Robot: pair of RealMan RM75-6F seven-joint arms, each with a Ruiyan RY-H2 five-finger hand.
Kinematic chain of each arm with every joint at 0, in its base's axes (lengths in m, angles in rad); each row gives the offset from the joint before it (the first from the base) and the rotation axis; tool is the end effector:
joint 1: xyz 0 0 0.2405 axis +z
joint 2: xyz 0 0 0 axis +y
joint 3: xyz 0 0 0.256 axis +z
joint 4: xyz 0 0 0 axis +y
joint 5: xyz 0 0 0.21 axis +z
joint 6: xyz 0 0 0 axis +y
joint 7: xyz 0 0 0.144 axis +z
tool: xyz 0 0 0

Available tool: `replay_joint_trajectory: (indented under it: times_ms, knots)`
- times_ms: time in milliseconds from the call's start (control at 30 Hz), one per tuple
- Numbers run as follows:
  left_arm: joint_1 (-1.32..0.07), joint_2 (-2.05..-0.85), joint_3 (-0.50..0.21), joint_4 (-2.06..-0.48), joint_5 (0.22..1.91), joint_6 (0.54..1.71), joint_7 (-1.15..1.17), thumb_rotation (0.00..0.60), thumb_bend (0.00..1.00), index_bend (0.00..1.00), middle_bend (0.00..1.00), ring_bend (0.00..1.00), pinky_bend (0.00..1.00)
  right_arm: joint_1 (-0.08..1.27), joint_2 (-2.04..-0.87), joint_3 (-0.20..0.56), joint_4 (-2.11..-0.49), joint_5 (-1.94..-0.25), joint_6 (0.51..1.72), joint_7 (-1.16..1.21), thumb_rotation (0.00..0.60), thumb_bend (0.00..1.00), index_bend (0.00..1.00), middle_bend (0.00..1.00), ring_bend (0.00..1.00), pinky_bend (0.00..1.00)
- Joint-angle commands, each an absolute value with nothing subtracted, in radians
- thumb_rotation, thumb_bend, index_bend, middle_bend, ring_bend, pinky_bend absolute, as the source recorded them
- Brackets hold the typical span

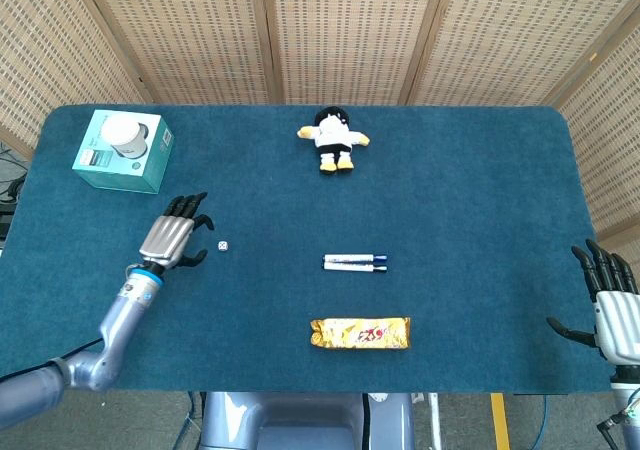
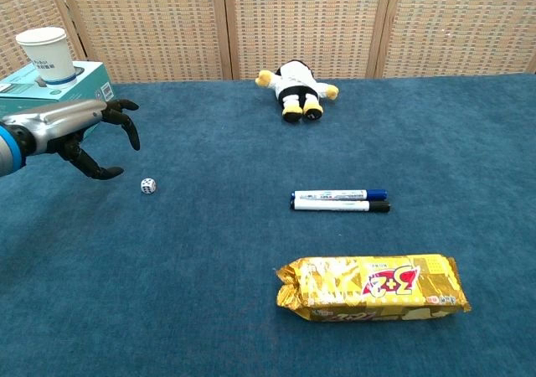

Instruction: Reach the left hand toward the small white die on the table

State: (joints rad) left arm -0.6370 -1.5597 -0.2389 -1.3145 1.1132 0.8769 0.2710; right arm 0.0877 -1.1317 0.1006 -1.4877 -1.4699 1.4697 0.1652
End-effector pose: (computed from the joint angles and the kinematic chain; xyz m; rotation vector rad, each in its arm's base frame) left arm -0.2108 0.3584 -0.0036 -1.7291 -1.0410 -0.8183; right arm -0.3339 -0.1942 0.1759 1.3038 -0.9251 0.9654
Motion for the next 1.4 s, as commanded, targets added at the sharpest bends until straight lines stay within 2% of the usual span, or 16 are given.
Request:
replay_joint_trajectory:
  times_ms: [33, 800, 900, 1067, 1233, 1400]
  knots:
    - [-0.669, -1.611, -0.248, -1.29, 1.029, 0.87, 0.353, 0.6, 0.35, 0.37, 0.0, 0.0, 0.0, 0.089, -1.131, 0.101, -1.486, -1.47, 1.468, 0.169, 0.6, 0.13, 0.0, 0.0, 0.0, 0.0]
    - [-0.736, -1.759, -0.245, -1.174, 0.834, 0.918, 0.518, 0.6, 0.38, 0.43, 0.0, 0.0, 0.0, 0.088, -1.126, 0.097, -1.482, -1.476, 1.469, 0.188, 0.6, 0.13, 0.0, 0.0, 0.0, 0.0]
    - [-0.739, -1.771, -0.242, -1.16, 0.823, 0.918, 0.525, 0.6, 0.38, 0.45, 0.0, 0.0, 0.0, 0.088, -1.126, 0.098, -1.481, -1.473, 1.468, 0.191, 0.6, 0.14, 0.0, 0.0, 0.0, 0.0]
    - [-0.745, -1.788, -0.239, -1.138, 0.82, 0.923, 0.529, 0.6, 0.4, 0.56, 0.0, 0.0, 0.0, 0.088, -1.125, 0.097, -1.478, -1.474, 1.467, 0.196, 0.6, 0.13, 0.0, 0.0, 0.0, 0.0]
    - [-0.749, -1.791, -0.24, -1.138, 0.801, 0.932, 0.552, 0.6, 0.43, 0.58, 0.0, 0.0, 0.0, 0.089, -1.124, 0.099, -1.476, -1.47, 1.465, 0.202, 0.6, 0.13, 0.0, 0.0, 0.0, 0.0]
    - [-0.743, -1.749, -0.249, -1.203, 0.804, 0.959, 0.558, 0.6, 0.45, 0.58, 0.0, 0.0, 0.0, 0.089, -1.124, 0.099, -1.474, -1.47, 1.465, 0.205, 0.6, 0.13, 0.0, 0.0, 0.0, 0.0]
